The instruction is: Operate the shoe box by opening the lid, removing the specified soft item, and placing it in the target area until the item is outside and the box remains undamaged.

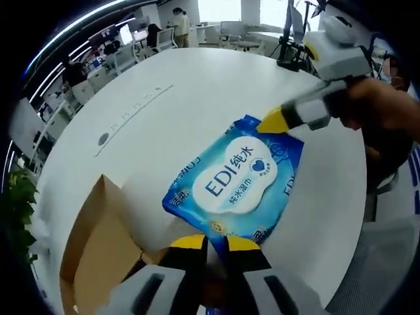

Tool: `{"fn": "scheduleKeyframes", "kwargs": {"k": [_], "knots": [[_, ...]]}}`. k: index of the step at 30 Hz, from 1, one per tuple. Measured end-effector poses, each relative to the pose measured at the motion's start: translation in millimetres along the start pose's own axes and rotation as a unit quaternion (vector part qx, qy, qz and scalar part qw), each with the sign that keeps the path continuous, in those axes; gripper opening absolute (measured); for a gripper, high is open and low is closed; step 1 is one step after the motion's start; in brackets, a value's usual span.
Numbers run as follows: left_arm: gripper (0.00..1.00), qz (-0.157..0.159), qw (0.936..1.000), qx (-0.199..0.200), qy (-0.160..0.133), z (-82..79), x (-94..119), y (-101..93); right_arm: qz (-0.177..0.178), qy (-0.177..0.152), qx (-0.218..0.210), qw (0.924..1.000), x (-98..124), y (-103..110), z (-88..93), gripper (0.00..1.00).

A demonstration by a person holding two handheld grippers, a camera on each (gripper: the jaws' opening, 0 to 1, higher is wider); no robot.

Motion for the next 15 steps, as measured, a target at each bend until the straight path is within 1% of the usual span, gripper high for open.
{"fn": "scheduleKeyframes", "kwargs": {"k": [2,4,8,12,15], "knots": [[0.16,0.004,0.9999,0.005,-0.013,0.9,4.6,-1.4,0.002,-0.003,0.002,1.0,2.7,0.2,0.0,0.03],[0.18,0.007,0.9995,0.015,-0.025,2.0,9.3,-2.0,0.005,-0.005,0.007,0.9999,5.5,0.4,-0.3,0.04],[0.24,0.002,0.999,0.014,-0.042,4.8,20.0,-3.2,0.01,-0.005,0.027,0.9996,12.7,1.2,0.1,0.07],[0.26,0.009,0.9974,0.033,-0.064,7.4,31.3,-4.1,0.014,-0.006,0.042,0.999,20.2,3.2,1.0,0.11],[0.29,0.012,0.9959,0.044,-0.079,12.7,38.5,-2.8,0.014,-0.006,0.051,0.9986,25.4,5.9,1.9,0.14]]}}
Point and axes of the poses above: the point that each gripper's makers call its tool centre point, and the gripper's own axes: x roughly backward along the fingers, y roughly to its left, z roughly out of its underside, the point moved 9 cm from there along x, roughly backward along the fingers, and after that the axes turned 8 degrees about y, right-handed, at the moved point
